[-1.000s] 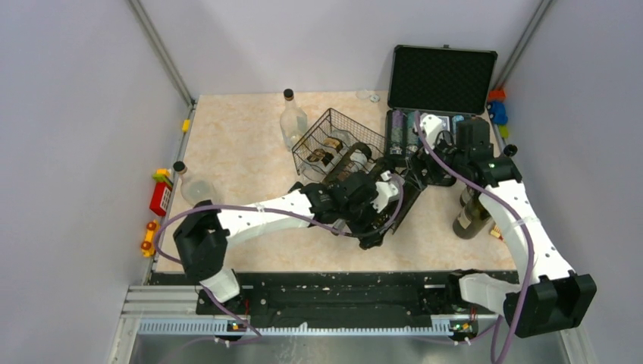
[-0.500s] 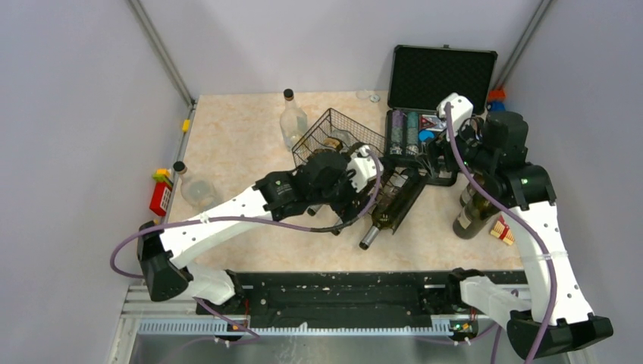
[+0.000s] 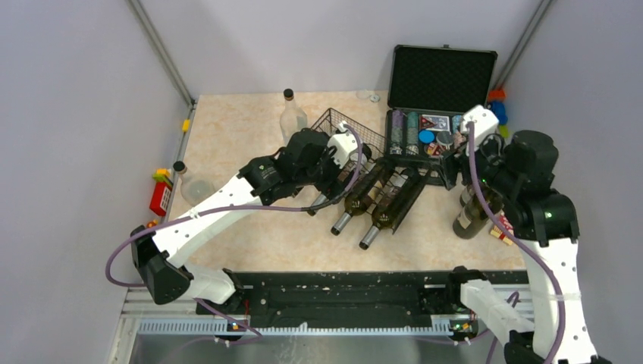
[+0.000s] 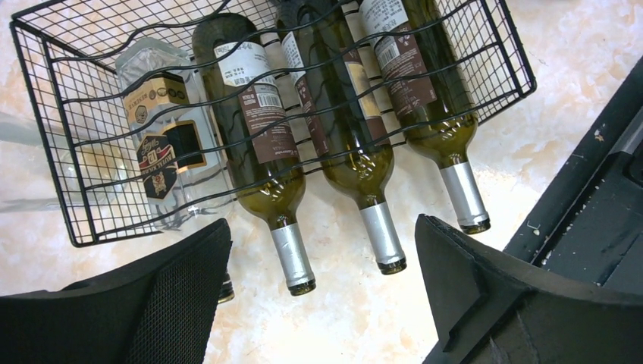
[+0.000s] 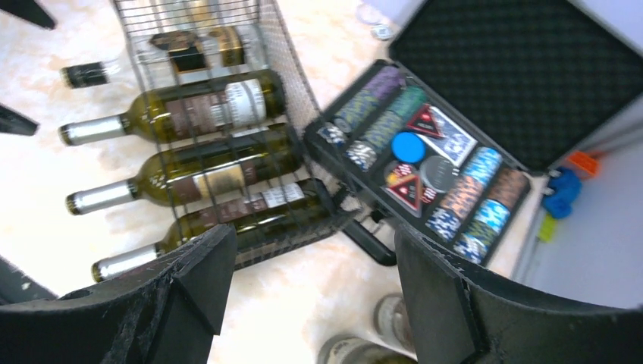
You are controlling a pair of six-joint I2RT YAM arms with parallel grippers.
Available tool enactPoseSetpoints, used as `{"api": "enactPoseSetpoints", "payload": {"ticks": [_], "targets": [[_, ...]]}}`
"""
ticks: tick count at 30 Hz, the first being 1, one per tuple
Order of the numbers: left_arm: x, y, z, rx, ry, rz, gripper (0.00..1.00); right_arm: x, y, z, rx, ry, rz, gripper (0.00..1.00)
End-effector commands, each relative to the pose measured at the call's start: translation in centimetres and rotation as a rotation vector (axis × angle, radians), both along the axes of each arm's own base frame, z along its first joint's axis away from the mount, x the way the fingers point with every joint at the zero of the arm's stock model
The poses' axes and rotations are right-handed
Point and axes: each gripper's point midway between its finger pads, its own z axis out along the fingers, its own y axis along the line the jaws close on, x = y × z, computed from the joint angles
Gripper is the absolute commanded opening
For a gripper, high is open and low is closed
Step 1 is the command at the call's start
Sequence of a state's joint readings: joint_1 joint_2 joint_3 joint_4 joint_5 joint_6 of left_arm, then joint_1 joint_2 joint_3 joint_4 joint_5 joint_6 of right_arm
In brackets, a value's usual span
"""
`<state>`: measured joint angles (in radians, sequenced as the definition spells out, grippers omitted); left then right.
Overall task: Put the wine bottle on the wine rack
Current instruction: Pick up the wine bottle from the center of the board.
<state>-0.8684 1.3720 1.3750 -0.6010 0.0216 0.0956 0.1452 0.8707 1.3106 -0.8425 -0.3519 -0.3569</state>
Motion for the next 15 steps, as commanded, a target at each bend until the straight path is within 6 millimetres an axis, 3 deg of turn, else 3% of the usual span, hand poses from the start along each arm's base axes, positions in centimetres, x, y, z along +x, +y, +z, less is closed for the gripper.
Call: {"api": "enactPoseSetpoints", "payload": {"ticks": [1,8,15], "targets": [[0.0,-0.8,2.4,-0.064,-0.021,-0.017,0.95,-0.9,-3.2,3.4,0.021,-0.119,-0.160,0.78],[0.1,-0.6,2.0,-0.056,-0.028,-0.015,0.94,-2.9,-8.5,3.9,0.035,-0.194,-0.436,0.76],[0.0,-0.6,2.1,-0.064,-0.026,-0.019,0.94,-4.4,-13.0,1.2,0.030,-0.137,-0.691,0.78]]}}
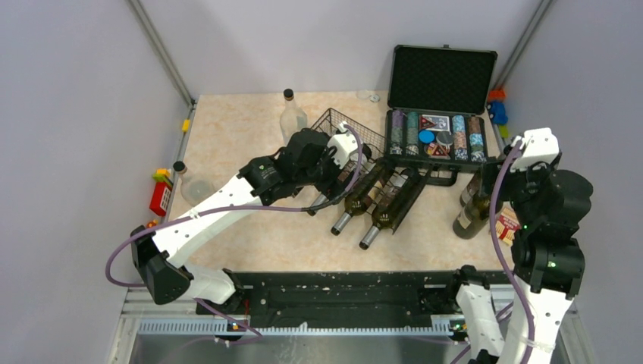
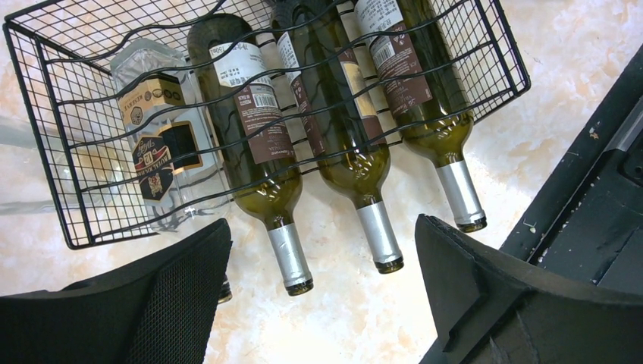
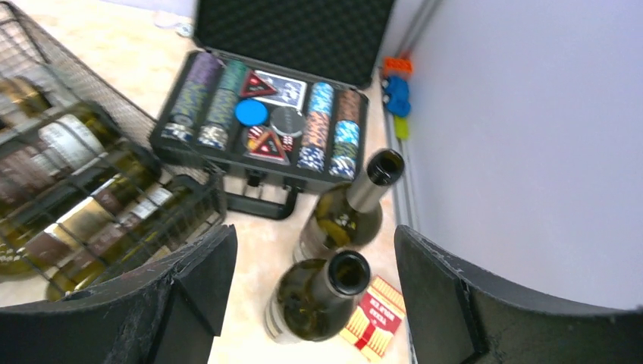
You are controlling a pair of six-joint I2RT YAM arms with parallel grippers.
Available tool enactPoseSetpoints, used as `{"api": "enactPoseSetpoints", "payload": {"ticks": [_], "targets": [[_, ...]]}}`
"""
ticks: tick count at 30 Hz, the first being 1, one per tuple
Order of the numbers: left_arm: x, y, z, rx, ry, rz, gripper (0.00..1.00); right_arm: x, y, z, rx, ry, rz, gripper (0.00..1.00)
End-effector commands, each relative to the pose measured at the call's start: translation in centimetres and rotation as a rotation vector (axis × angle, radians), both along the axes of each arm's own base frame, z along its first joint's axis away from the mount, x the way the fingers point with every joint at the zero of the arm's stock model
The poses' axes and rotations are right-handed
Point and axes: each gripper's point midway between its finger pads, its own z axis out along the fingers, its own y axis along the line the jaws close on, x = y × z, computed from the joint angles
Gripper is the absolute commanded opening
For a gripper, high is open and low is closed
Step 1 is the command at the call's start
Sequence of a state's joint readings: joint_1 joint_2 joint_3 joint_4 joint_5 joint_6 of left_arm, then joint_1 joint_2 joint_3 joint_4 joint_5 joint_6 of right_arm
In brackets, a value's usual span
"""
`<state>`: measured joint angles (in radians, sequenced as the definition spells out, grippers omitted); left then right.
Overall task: Put the wine bottle on the wine rack
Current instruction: Pick up the wine bottle from the center of the board.
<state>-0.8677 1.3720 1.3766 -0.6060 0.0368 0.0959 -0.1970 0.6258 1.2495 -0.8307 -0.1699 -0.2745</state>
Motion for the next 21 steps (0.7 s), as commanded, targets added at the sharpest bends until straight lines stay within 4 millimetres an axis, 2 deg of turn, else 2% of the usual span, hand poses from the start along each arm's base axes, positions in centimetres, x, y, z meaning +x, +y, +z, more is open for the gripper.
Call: {"api": "enactPoseSetpoints", "payload": {"ticks": [1,10,17,21], "targets": [[0.2,-0.5,2.2,-0.063,-0.034,-0.008,0.94,-0.5,-2.8,-2.0,0.038,0.045,-0.167,0.78],[-0.1,-0.5,2.6,-0.078,-0.033,-0.014,0.94,-1.1,-4.6,-7.1,0.051,0.188,-0.263,0.75],[-0.3,-0.5,2.8,-0.089,-0.028,-0.020,0.94,-0.8,-4.5,-8.9,0.072,0.236,-0.250,0.67],[-0.4,-0.6,2.8,-0.093,-0.025,-0.024,0.94,-0.5,-4.3,-9.1,0.081,0.249,-0.234,0.60]]}}
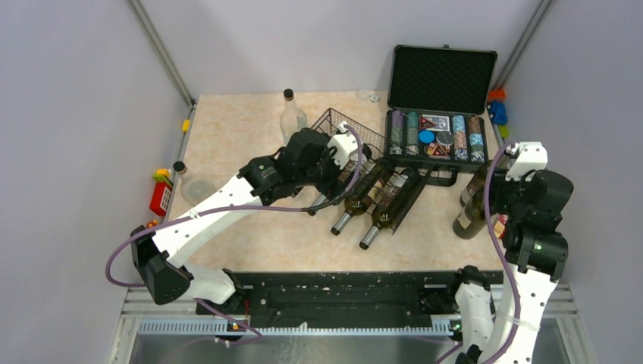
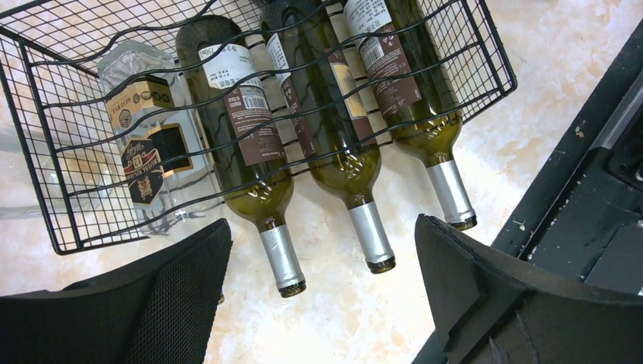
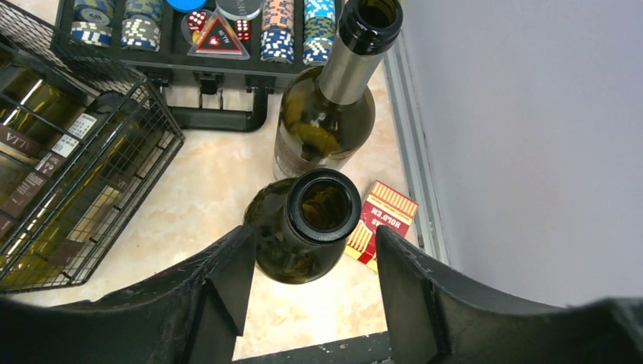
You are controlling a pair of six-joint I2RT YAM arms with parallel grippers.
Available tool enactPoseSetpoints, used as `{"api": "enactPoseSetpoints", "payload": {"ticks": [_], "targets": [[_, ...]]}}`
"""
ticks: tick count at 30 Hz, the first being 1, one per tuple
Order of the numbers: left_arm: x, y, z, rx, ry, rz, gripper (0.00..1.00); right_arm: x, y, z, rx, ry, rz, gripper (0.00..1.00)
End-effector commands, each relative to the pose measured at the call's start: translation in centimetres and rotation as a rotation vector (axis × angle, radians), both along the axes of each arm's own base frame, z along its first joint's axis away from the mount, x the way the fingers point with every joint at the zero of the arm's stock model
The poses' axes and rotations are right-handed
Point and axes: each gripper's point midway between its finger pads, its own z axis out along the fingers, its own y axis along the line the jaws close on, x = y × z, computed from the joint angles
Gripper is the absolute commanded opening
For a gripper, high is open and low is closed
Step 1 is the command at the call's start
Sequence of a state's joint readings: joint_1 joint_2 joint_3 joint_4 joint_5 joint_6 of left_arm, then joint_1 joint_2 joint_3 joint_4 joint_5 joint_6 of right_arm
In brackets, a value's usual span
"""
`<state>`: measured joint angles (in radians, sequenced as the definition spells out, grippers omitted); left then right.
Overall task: Put the wine bottle on the wine rack
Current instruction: Pick up the wine bottle from the center of the board.
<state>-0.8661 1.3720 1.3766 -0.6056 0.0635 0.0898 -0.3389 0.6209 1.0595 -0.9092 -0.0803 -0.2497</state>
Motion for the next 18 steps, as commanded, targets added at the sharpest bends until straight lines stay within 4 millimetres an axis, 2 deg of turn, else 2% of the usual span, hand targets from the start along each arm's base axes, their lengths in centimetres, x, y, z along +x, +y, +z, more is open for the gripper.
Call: {"api": "enactPoseSetpoints", "payload": {"ticks": [1,12,18], "targets": [[-0.1,-0.3,2.8,-0.081,-0.039,-0.007,0.94,0.5,0.0,0.2,0.018,-0.008,0.000,0.58],[0.1,-0.3,2.9,-0.077,-0.047,0.001,0.94,0.7,0.7,-0.4,0.046,0.021,0.040,0.37],[0.5,0.1,2.6,-0.056,-0.065,0.016,0.94,1.0,1.1,-0.3,0.059,0.027,0.064,0.21]]}}
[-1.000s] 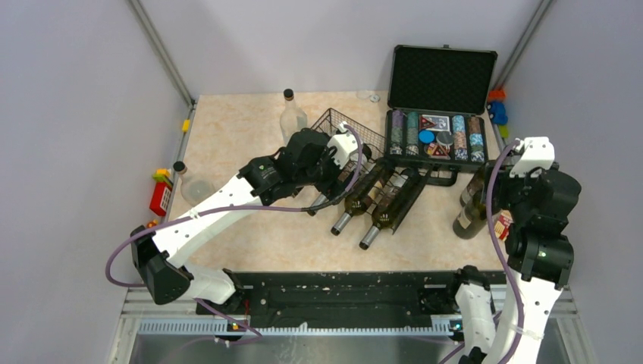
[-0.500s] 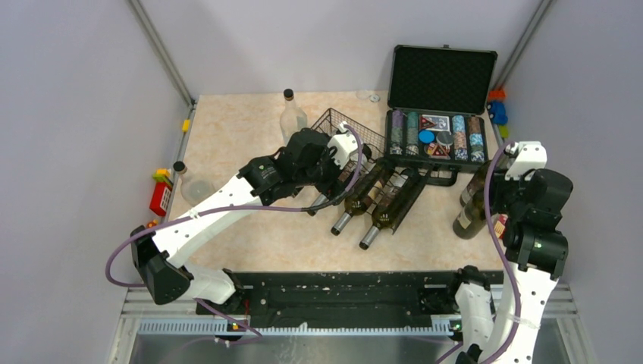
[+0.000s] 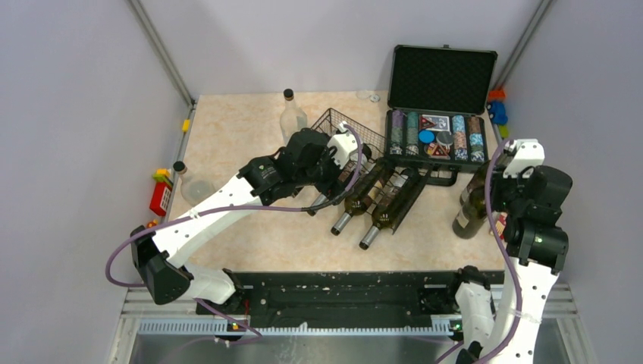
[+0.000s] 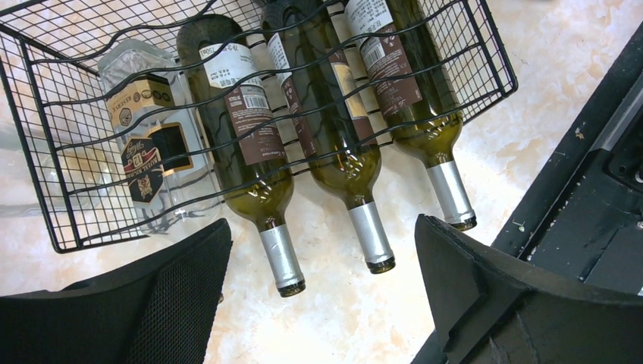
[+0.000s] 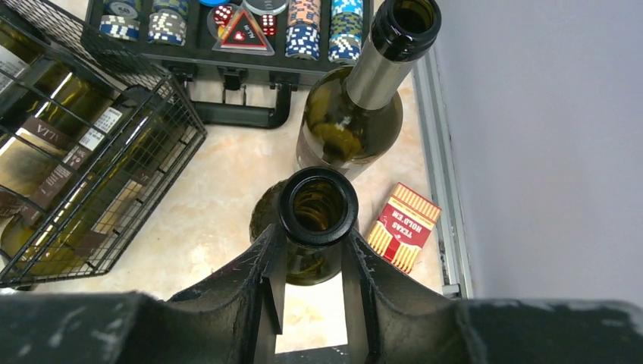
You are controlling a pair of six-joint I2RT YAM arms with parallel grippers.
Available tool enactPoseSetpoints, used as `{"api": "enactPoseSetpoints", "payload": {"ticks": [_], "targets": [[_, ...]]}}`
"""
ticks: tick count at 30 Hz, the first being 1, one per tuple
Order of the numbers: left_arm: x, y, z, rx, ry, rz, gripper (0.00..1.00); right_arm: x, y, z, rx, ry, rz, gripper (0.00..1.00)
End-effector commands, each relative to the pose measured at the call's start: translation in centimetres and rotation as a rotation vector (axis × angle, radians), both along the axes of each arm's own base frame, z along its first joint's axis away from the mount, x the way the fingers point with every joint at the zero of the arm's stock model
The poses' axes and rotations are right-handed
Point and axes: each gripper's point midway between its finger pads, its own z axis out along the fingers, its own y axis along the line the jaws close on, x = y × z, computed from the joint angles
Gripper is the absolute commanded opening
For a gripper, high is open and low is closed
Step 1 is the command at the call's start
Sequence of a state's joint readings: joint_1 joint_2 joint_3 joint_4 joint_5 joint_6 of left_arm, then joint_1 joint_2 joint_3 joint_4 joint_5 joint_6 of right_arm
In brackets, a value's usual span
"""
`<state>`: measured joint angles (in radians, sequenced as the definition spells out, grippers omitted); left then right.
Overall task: Put the wine bottle on the wine rack
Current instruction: Pick up the wine bottle from the center of the board.
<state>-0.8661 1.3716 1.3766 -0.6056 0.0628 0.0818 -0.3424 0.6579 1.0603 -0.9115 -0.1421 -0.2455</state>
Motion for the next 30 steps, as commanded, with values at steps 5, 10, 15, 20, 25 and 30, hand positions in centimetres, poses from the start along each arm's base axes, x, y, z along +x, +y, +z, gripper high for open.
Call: {"api": "enactPoseSetpoints", "payload": {"ticks": [5,10,15,20,25,30], "targets": [[0.7,0.4,2.5,-0.034,-0.082,0.020,0.94,0.4,1.1,1.4,0.033,-0.004,0.064,0.04],[1.1,0.6,2.5,-0.019,-0.103,0.022,0.94,0.3,2.9,2.6,0.046,-0.003,0.183,0.00],[1.3,0.6,2.7,-0.014,-0.124,0.014,0.95,-0.5,4.8,4.0,0.022,0.010,0.328,0.00],[1.5,0.1,3.2,-0.018,-0.141,-0.005,0.95,-1.2,6.2,5.1,-0.012,0.017,0.456,0.00],[1.6,-0.6,3.5,-0.027,-0.131,-0.025,0.95,-1.0,7.1,5.3,0.004,0.021,0.527,0.00],[1.5,-1.3,3.0,-0.034,-0.105,-0.042,0.95,-0.4,6.4,5.3,-0.021,0.001,0.498,0.00]]}}
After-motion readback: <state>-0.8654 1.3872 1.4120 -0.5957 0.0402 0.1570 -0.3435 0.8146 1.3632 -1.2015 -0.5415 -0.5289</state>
